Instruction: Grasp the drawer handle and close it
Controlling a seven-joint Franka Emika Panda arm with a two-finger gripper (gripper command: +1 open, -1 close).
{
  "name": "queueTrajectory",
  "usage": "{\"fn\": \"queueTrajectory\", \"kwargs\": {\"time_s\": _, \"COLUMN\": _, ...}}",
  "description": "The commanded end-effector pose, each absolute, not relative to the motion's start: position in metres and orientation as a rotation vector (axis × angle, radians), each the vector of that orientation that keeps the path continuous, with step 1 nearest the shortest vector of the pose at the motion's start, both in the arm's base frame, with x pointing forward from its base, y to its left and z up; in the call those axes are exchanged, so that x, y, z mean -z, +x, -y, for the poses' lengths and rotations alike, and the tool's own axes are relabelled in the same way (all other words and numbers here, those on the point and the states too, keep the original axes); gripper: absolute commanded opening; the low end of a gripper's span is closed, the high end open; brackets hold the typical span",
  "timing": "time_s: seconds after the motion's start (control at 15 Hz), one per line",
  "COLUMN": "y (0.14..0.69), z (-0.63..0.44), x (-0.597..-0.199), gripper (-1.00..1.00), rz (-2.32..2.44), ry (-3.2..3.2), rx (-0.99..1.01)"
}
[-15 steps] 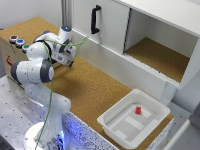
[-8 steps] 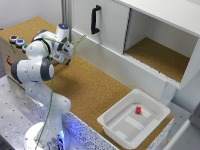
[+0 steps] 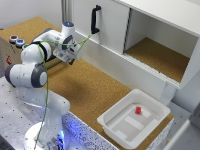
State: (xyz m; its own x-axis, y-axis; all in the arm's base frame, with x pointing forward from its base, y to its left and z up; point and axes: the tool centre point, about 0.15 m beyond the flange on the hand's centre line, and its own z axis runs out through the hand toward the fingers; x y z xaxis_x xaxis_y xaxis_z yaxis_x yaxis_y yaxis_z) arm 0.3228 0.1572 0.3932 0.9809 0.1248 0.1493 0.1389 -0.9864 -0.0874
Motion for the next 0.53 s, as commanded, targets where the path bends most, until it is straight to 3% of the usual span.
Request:
{"fn": "queueTrajectory", "kwargs": {"time_s": 0.0, "y": 0.319, "z": -0.089, "x": -0.408, "gripper": 1.00, "rz": 0.218, "ry": -2.987, "rx": 0.236}}
{"fn": "queueTrajectory", "kwargs": {"time_s": 0.47, "y": 0.318, "z": 0.025, "x": -0.400, "gripper": 1.00, "rz": 0.159, "ry": -2.973, "rx": 0.217}}
